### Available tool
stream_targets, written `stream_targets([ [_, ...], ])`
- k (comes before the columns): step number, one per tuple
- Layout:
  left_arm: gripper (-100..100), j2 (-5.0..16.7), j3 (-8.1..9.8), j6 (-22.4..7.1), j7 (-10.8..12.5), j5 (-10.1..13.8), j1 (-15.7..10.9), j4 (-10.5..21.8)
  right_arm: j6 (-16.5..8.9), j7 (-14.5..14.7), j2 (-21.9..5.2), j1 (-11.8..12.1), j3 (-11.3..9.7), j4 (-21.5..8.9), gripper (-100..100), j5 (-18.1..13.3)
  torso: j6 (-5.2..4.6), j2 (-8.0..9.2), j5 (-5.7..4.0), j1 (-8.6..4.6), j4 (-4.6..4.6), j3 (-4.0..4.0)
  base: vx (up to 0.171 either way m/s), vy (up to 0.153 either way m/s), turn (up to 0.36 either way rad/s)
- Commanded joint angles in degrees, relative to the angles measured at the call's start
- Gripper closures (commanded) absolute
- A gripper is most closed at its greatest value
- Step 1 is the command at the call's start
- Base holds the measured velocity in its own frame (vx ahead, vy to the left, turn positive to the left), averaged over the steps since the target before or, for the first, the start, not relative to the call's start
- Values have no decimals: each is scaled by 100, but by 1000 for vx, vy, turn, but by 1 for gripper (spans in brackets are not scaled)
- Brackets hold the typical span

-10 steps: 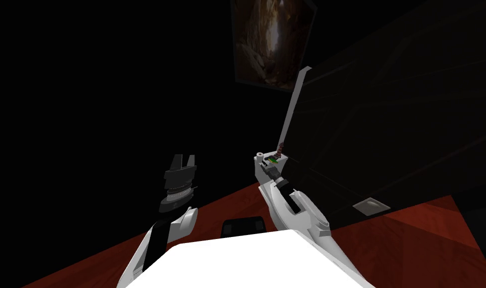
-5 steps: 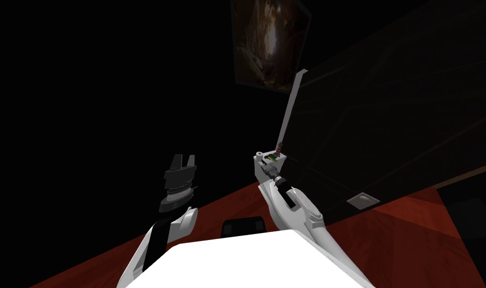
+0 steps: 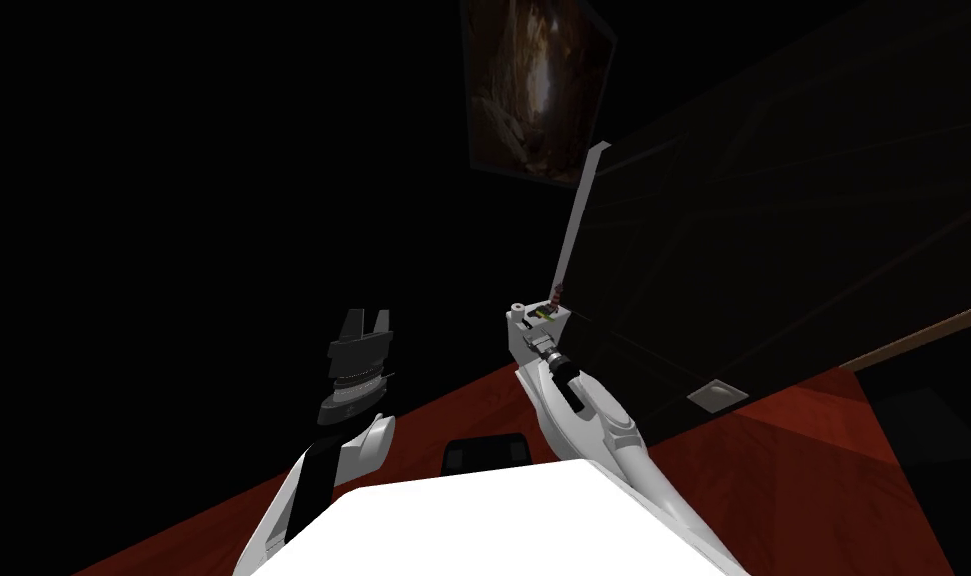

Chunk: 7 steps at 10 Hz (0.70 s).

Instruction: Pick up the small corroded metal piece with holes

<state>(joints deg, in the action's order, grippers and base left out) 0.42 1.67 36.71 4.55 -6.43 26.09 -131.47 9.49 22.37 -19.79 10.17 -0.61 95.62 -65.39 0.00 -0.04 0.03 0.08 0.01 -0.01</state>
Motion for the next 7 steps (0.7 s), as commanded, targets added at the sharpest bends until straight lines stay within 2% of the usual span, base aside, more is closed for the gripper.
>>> stream_targets([
  [1,0,0,0,0,0,0,0,0,-202,143,-34,-172,-57,-280,-100,-286,0,0,0,0,0,0,4,18,-36],
  [2,0,0,0,0,0,0,0,0,-202,143,-34,-172,-57,-280,-100,-438,0,-2,0,0,-1,-1,5,15,-17],
  [3,0,0,0,0,0,0,0,0,-360,278,-42,-310,-94,-522,-100,-616,0,-2,0,0,-1,-1,8,17,-31],
  [4,0,0,0,0,0,0,0,0,-360,278,-42,-310,-94,-522,-100,-766,0,-4,0,0,-1,-2,8,14,-20],
  [5,0,0,0,0,0,0,0,0,-515,411,-41,-449,-132,-751,-100,-948,0,-4,0,-1,-1,-2,12,14,-34],
  [6,0,0,0,0,0,0,0,0,-515,411,-41,-449,-132,-763,-100,-1091,0,-6,0,-1,-1,-3,15,13,-15],
  [7,0,0,0,0,0,0,0,0,-668,543,-31,-588,-172,-963,-100,-1274,0,-6,0,-2,-1,-3,23,14,-31],
])
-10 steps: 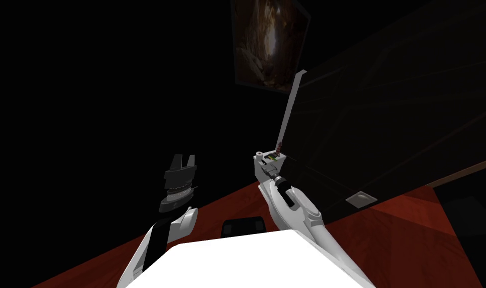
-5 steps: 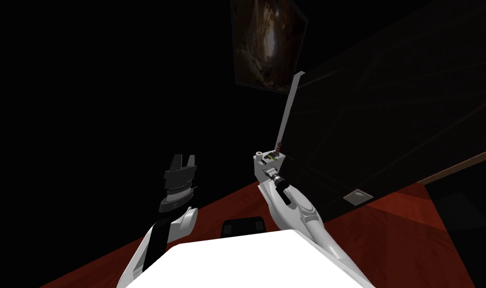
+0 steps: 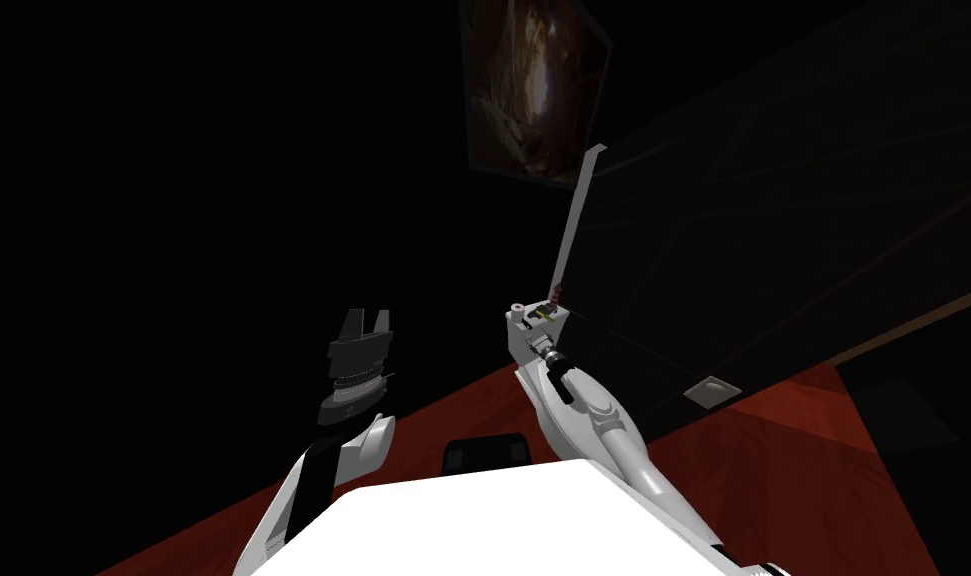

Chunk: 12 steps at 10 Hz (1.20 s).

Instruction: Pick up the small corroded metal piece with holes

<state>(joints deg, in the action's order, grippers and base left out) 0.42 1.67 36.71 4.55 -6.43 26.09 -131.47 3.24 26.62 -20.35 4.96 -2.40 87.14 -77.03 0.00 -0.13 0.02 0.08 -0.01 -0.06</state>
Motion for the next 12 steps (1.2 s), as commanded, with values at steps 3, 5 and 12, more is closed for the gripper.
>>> stream_targets([
  [3,0,0,0,0,0,0,0,0,-193,247,42,-206,-32,-385,-100,-562,0,-1,1,0,0,-1,22,16,-22],
  [5,0,0,0,0,0,0,0,0,-339,373,65,-343,-72,-613,-100,-868,0,-3,0,-1,-1,-2,28,10,-20],
  [12,0,0,0,0,0,0,0,0,-618,612,123,-609,-149,-1045,-100,-1251,-1,8,0,-4,2,4,17,6,-11],
])
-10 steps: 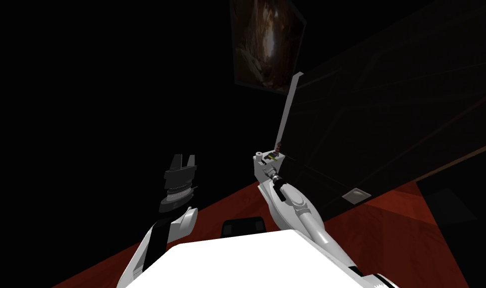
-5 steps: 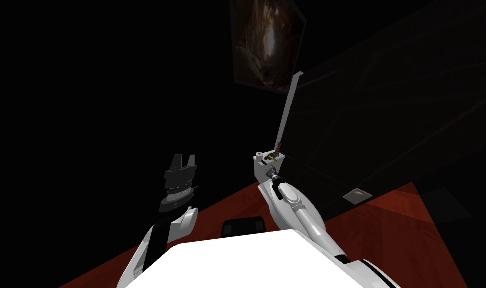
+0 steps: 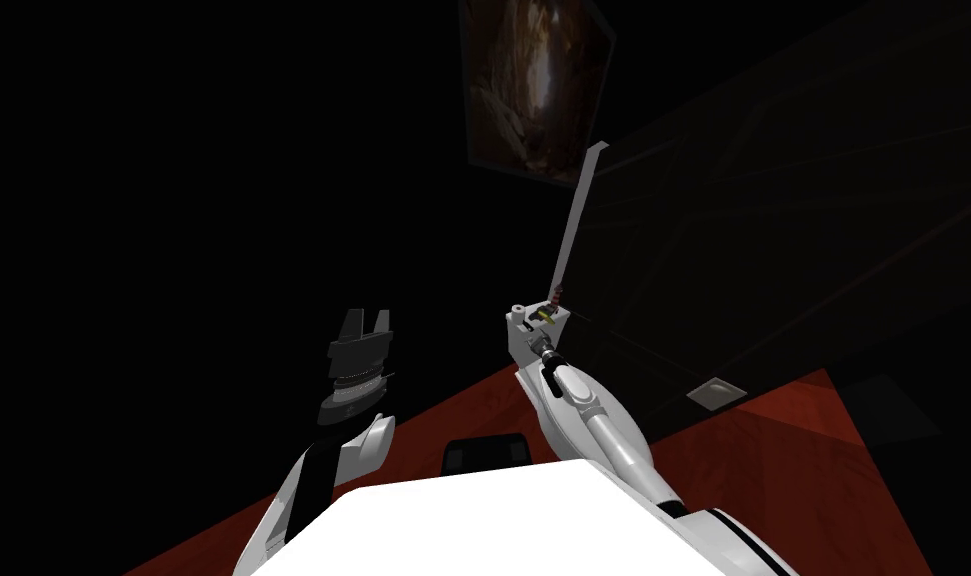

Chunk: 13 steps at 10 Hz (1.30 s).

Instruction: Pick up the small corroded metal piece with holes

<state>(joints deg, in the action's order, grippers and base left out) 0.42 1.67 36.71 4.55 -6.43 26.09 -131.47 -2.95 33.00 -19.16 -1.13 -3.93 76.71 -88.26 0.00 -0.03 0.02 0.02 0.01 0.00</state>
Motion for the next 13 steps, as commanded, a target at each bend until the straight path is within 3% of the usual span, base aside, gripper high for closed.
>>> stream_targets([
  [1,0,0,0,0,0,0,0,0,0,-26,4,0,4,-1,-100,-286,0,0,0,0,0,0,0,0,0],
  [5,0,0,0,0,0,0,0,0,-369,290,84,-359,-98,-568,-100,-1009,0,-14,1,4,-3,-8,32,9,-23],
  [13,0,0,0,0,0,0,0,0,-825,684,110,-803,-223,-1261,-100,-2056,0,-13,1,3,-3,-8,29,10,-15],
])
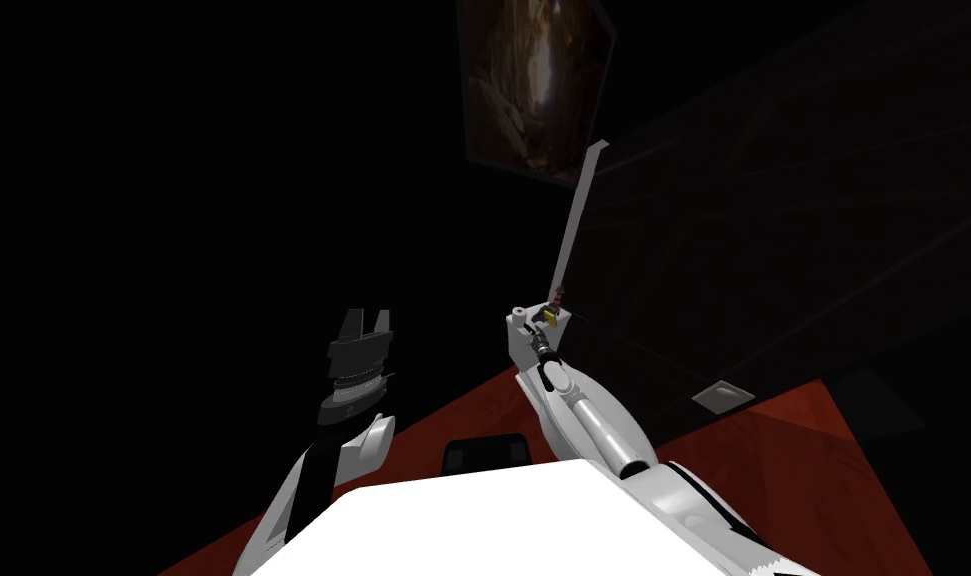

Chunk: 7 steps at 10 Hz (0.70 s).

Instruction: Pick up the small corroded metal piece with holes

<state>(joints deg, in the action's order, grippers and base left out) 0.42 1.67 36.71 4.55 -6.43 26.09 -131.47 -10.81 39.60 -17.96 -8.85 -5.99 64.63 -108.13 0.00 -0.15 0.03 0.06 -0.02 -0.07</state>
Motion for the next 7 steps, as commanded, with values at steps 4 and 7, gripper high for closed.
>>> stream_targets([
  [4,0,0,0,0,0,0,0,0,-245,-203,-292,245,-29,-5,-100,29,0,10,-1,-4,2,6,9,12,69],
  [7,0,0,0,0,0,0,0,0,-448,-338,-552,539,-54,56,-100,161,-1,9,1,2,2,5,11,33,171],
])
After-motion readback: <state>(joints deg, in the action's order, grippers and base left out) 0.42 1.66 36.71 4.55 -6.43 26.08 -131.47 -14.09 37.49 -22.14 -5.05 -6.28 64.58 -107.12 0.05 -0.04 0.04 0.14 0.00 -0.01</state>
